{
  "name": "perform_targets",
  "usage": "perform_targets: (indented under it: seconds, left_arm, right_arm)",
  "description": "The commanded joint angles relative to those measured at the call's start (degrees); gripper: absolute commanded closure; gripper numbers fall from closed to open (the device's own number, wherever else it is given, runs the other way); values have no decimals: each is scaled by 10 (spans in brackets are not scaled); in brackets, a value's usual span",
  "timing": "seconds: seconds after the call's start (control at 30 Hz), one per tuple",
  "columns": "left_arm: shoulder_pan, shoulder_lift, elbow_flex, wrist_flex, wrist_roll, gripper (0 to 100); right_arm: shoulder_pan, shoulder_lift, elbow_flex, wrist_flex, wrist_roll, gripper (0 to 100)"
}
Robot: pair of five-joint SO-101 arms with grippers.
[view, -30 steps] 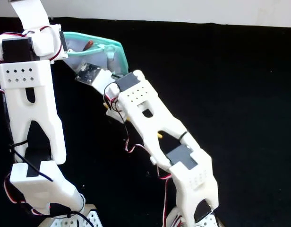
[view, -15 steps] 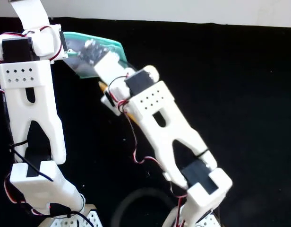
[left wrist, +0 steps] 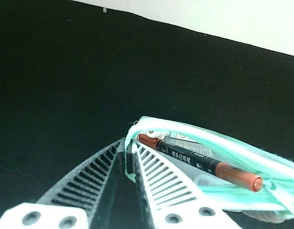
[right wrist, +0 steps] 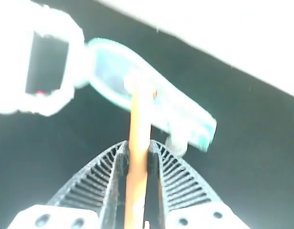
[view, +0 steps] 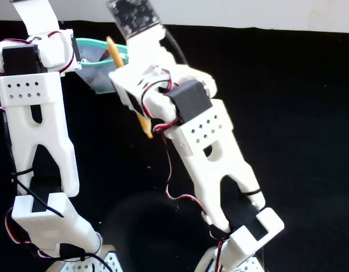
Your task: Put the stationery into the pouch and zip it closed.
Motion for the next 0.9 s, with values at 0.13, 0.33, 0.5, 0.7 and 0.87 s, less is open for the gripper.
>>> perform_targets:
  seconds: [0.13,0.33,0.5,0.7,0.87]
  left_arm:
    - [0,31,3,2,-5,993]
    - [0,30,3,2,-5,993]
    - [0,30,2,2,-5,993]
    - [0,31,2,-1,-5,993]
    - [2,31,2,-1,-5,993]
  right_arm:
    - [8,-26,-36,-131,-50,992]
    - [8,29,-46,-225,-57,992]
    - [22,109,-161,-242,-57,992]
    - [24,218,-335,-240,-55,992]
    - [24,293,-450,-240,-56,992]
